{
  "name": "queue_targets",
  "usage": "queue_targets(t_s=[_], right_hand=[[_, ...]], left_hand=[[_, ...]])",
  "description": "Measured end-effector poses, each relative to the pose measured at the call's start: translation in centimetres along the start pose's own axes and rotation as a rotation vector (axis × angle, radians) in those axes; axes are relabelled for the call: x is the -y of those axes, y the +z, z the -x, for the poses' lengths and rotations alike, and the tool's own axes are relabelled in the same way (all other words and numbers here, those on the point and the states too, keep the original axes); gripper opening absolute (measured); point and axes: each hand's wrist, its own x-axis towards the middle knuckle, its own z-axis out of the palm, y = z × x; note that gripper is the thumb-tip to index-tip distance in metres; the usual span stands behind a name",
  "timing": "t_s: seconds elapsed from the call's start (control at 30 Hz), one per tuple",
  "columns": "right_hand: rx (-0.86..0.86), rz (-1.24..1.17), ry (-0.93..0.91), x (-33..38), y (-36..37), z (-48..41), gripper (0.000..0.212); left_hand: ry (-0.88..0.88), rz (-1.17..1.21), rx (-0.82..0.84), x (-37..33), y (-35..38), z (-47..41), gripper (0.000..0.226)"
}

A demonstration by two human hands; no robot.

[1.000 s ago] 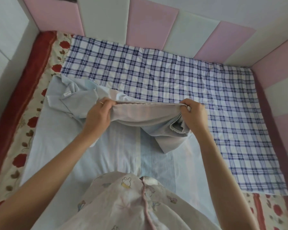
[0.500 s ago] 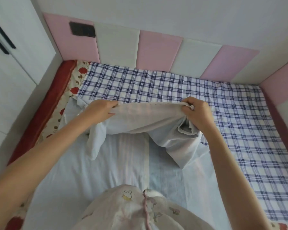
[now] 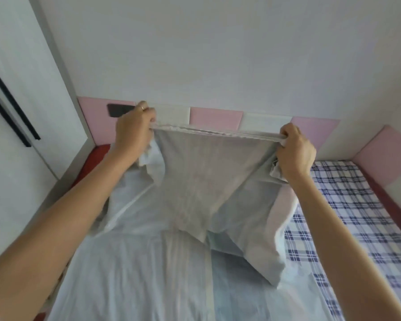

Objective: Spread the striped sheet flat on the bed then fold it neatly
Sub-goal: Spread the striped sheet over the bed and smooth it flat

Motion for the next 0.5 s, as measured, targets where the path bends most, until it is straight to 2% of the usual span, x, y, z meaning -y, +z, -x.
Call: queue_targets(t_s=[0.07,0.13,0.2,0.3,0.33,0.43,0.5], right_hand=[[-0.031,-0.061,0.084,0.1,-0.2,-1.1,0.028],[0.03,-0.101,0.142,0.1,-0.3,-1.7,0.029],[-0.003,-0.116,0.156,0.1,-0.7,-2.1,0.032],[-0.162,-0.148,0.147,-0.6,-1.5,-2.7,0.034],[-0.169,-0.169,0.168,-0.8,-1.6,-3.0,0.035],[-0.047,-0.211,0.227,-1.2,-1.5,-3.0,0.039],[-0.036,-0.197,0.242,-1.6,-1.3,-3.0,0.039]], left_hand=[[-0.024,0.017,-0.048,-0.4,-0.7,-1.4,0.022],[-0.014,0.009,0.047,-0.6,-0.3,-1.8,0.023],[-0.001,-0.003,0.094,-0.4,-0.3,-2.0,0.027],[-0.041,0.023,-0.071,0.4,-0.8,-2.6,0.013],[-0.082,0.046,-0.064,0.9,-0.4,-2.5,0.009],[-0.162,0.064,0.152,1.3,1.5,-1.0,0.017],[-0.179,0.073,0.187,1.2,2.1,-0.7,0.019]])
